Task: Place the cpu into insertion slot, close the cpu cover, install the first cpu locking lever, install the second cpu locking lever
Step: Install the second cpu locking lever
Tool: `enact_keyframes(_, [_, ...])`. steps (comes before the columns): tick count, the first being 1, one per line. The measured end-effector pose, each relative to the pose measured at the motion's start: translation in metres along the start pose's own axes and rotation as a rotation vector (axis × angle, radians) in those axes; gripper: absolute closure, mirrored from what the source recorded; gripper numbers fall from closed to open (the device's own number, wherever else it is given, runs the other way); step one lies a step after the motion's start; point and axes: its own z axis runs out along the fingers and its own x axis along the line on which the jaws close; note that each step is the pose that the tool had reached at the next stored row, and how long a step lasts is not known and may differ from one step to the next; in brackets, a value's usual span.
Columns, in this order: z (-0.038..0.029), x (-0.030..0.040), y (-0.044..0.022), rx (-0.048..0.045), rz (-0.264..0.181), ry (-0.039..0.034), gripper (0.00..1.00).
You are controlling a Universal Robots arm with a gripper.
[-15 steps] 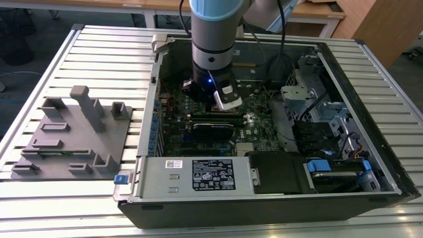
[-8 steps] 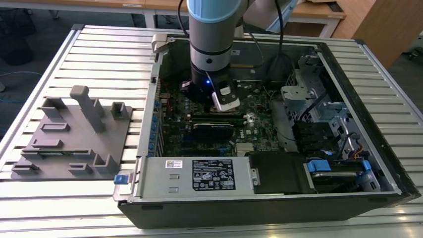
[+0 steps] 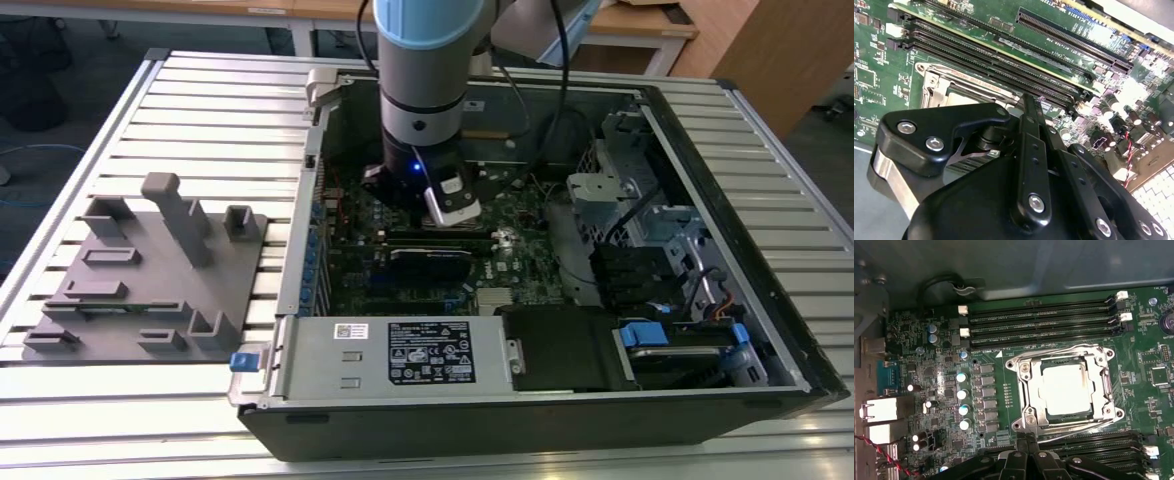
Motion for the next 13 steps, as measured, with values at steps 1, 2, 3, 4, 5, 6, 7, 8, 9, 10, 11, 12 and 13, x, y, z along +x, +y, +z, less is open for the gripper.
enact_keyframes(1, [0.0001,0.0002,0.0000,-0.0044,0.000,0.0004,0.90])
enact_keyframes(2, [0.0001,0.0004,0.0000,-0.0090,0.001,0.0010,0.90])
enact_keyframes(3, [0.0002,0.0006,0.0000,-0.0140,0.001,0.0016,0.90])
enact_keyframes(4, [0.0002,0.0007,-0.0001,-0.0172,0.001,0.0021,0.90])
enact_keyframes(5, [0.0004,0.0009,-0.0001,-0.0184,0.001,0.0021,0.90])
enact_keyframes(6, [0.0009,0.0011,-0.0002,-0.0189,0.001,0.0021,0.90])
enact_keyframes(7, [0.0016,0.0014,-0.0003,-0.0189,0.001,0.0022,0.90])
enact_keyframes(8, [0.0023,0.0018,-0.0005,-0.0188,0.001,0.0023,0.90])
enact_keyframes(9, [0.0031,0.0023,-0.0006,-0.0189,0.001,0.0023,0.90])
enact_keyframes(10, [0.0039,0.0028,-0.0008,-0.0190,0.001,0.0023,0.90])
enact_keyframes(11, [0.0044,0.0034,-0.0010,-0.0192,0.001,0.0024,0.90])
enact_keyframes(12, [0.0048,0.0040,-0.0011,-0.0199,0.001,0.0025,0.90])
enact_keyframes(13, [0.0052,0.0046,-0.0012,-0.0208,0.001,0.0026,0.90])
